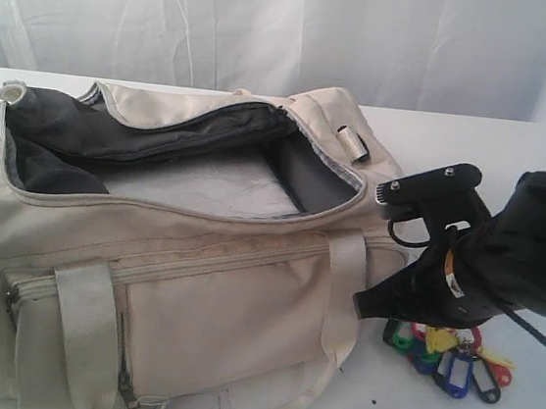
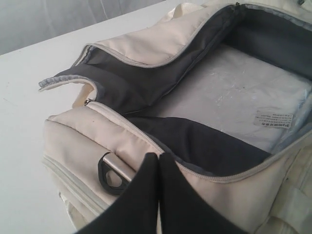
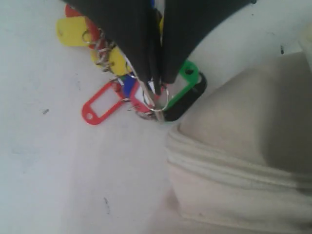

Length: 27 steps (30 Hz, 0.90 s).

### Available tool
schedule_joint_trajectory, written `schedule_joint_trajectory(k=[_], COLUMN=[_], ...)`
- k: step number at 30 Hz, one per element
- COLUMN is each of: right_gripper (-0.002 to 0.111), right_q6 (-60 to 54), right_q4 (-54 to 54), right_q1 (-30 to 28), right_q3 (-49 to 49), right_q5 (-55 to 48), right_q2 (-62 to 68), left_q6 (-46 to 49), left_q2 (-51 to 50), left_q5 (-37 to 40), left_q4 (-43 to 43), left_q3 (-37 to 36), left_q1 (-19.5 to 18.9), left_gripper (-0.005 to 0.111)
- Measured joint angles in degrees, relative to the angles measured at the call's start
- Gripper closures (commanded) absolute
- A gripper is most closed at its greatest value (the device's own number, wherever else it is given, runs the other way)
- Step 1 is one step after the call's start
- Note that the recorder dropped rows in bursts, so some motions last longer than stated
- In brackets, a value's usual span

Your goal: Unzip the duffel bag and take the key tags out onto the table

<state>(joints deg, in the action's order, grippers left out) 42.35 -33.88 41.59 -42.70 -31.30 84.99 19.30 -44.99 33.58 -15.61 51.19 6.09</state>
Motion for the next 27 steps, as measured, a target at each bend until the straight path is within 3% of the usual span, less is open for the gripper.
schedule_joint_trajectory(k=[5, 7, 12, 15, 27], right_gripper=[0.107, 0.099, 0.059, 0.044, 0.047], right_q6=[1.99, 2.20, 1.00, 0.46, -4.84], right_q4=[1.20, 2.62, 5.32, 5.78, 10.96], right_q1=[0.00, 0.00, 0.00, 0.00, 0.00], right_q3=[0.00, 0.00, 0.00, 0.00, -1.28], right_q5=[0.41, 0.30, -0.97, -1.10, -4.65], right_q2=[2.01, 2.11, 2.11, 1.10, -15.64], left_q6=[0.45, 0.82, 1.04, 1.16, 1.27], left_q2=[0.00, 0.00, 0.00, 0.00, 0.00], left_q5=[0.00, 0.00, 0.00, 0.00, 0.00], left_q4=[-2.36, -2.96, -2.96, -2.96, -2.96], left_q3=[0.00, 0.00, 0.00, 0.00, 0.00], left_q1=[0.00, 0.00, 0.00, 0.00, 0.00], left_gripper=[0.107, 0.107, 0.107, 0.107, 0.107])
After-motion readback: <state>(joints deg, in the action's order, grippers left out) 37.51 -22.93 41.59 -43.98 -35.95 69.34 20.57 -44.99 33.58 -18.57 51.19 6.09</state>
